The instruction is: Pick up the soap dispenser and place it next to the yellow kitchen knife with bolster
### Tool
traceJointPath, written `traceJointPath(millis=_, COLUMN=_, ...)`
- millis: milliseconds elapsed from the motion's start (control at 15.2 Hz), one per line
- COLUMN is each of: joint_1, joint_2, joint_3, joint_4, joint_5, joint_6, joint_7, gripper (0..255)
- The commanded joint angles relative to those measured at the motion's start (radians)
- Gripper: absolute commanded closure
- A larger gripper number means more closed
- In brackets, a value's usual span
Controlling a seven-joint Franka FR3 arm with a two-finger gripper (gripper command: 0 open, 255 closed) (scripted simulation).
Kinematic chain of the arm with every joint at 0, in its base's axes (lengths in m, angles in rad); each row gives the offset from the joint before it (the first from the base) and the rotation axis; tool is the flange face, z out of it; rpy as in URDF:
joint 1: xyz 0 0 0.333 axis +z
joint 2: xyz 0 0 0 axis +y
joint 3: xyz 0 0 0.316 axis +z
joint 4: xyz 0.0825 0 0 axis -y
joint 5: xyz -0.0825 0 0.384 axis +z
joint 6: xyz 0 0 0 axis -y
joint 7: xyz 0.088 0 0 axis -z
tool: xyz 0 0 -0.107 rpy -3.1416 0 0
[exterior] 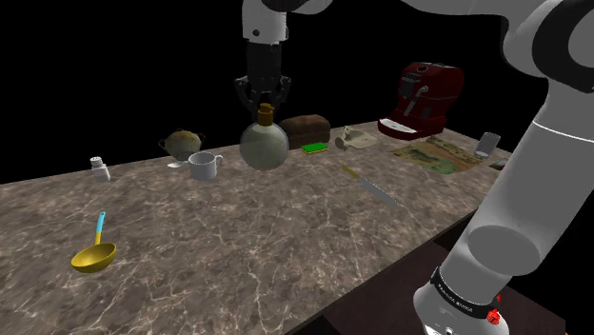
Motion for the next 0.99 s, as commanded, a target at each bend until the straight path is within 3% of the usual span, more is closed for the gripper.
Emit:
traceJointPath(millis=0, joint_1=-0.027, joint_2=-0.078, joint_3=-0.024, joint_4=-0.079, joint_5=0.030, joint_6=0.010, joint_7=-0.055, gripper=255)
traceJointPath(millis=462, joint_1=-0.084, joint_2=-0.284, joint_3=-0.128, joint_4=-0.294, joint_5=0.081, joint_6=0.025, joint_7=-0.231, gripper=255)
traceJointPath(millis=924, joint_1=-0.129, joint_2=-0.442, joint_3=-0.247, joint_4=-0.446, joint_5=0.074, joint_6=0.016, joint_7=-0.399, gripper=255)
